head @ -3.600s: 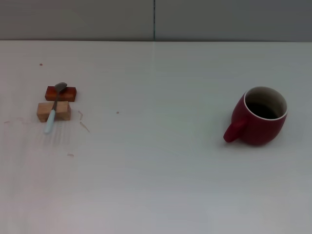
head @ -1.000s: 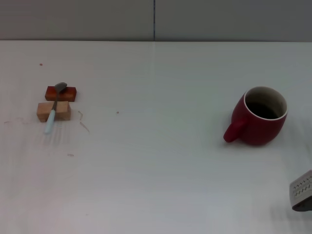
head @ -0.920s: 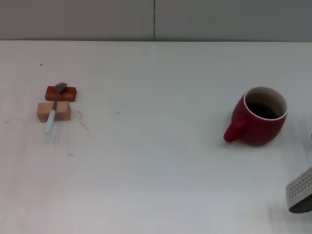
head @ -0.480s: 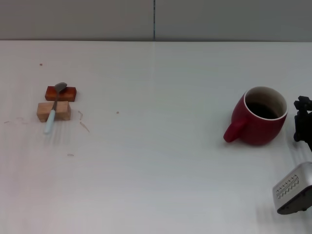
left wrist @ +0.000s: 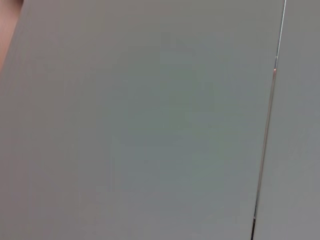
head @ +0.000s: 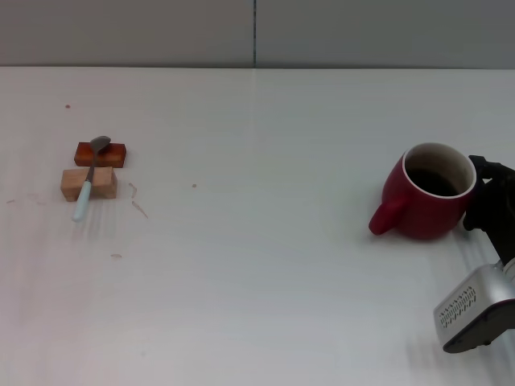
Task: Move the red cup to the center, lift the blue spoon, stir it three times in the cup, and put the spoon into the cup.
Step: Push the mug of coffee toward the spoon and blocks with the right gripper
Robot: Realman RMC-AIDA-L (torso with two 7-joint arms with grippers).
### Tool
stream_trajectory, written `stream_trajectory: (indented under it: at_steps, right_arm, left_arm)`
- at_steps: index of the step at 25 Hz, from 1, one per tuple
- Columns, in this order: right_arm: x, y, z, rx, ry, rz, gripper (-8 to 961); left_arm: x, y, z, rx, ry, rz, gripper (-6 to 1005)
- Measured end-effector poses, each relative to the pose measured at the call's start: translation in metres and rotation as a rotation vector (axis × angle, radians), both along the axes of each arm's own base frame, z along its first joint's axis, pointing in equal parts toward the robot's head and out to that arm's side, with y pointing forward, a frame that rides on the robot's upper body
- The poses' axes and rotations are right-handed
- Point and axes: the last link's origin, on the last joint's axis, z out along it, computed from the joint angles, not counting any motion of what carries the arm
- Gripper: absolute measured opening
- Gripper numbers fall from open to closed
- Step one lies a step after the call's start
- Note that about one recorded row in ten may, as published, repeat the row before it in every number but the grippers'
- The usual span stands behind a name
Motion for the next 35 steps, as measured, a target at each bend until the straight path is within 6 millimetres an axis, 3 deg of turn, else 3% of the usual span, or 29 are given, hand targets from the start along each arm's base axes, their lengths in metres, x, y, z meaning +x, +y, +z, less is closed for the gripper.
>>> stream_trajectory:
  at_steps: [15,35]
  right_arm:
    - [-0.023,0.014,-0.020,-0.084,0.045,0.017,109]
    - [-0.078,0.045,-0.047,-0.214,0.207,0.071,109]
  left_arm:
    - [0.001,0.001,-0.002,-0.004,-0.003,-0.001,791]
    - [-0.004,-0.001,-0.006,-0.035,-0.012,0.018,784]
